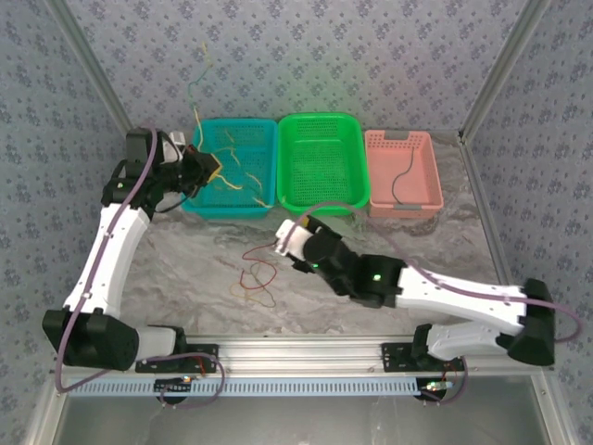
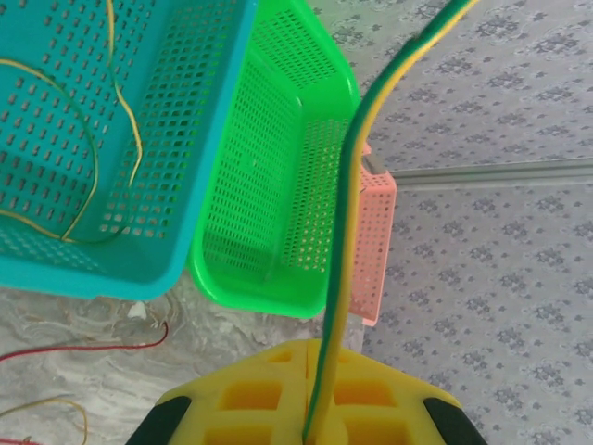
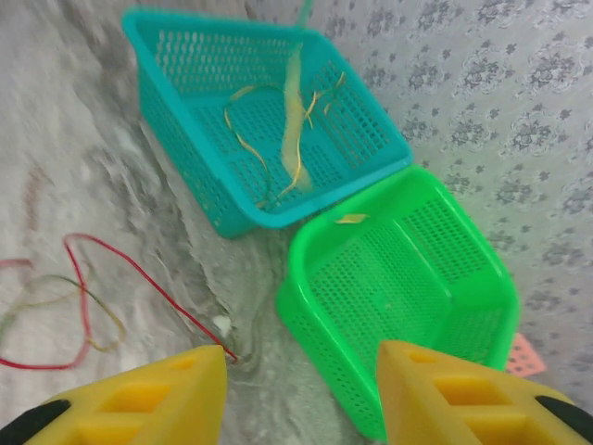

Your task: Untangle the cables

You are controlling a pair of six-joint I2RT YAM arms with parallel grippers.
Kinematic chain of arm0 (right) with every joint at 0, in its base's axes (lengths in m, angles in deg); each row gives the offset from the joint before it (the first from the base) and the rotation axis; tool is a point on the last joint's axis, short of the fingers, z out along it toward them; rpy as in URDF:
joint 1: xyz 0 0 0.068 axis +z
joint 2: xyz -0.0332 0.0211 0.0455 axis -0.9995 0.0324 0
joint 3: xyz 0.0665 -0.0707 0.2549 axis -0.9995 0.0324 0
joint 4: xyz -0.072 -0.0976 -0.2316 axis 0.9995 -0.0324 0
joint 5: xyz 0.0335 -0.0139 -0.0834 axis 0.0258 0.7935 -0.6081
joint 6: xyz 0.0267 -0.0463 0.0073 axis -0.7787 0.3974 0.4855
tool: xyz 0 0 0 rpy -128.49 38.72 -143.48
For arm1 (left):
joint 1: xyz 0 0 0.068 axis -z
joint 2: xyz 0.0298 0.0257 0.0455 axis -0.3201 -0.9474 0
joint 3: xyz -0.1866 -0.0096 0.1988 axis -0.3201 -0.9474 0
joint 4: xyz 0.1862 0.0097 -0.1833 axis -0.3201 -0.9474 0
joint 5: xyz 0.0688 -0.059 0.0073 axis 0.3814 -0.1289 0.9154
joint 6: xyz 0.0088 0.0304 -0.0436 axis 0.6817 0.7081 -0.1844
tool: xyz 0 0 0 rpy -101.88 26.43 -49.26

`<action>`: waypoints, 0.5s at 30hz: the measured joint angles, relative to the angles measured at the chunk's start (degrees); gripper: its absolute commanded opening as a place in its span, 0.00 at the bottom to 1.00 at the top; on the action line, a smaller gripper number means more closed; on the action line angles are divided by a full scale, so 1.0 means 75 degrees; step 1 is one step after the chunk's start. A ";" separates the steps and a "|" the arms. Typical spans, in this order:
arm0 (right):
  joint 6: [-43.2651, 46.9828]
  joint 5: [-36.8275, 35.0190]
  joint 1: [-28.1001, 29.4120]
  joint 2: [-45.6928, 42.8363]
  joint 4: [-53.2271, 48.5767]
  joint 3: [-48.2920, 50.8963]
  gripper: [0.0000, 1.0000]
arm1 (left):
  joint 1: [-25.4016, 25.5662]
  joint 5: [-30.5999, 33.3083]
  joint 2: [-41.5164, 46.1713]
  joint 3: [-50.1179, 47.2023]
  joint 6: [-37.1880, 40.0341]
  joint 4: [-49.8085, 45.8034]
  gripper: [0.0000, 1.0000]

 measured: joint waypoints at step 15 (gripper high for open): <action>-0.2702 0.1923 -0.1600 -0.2328 -0.0105 0.0813 0.38 | -0.0723 -0.0979 -0.1609 0.0848 0.1862 0.0603 0.00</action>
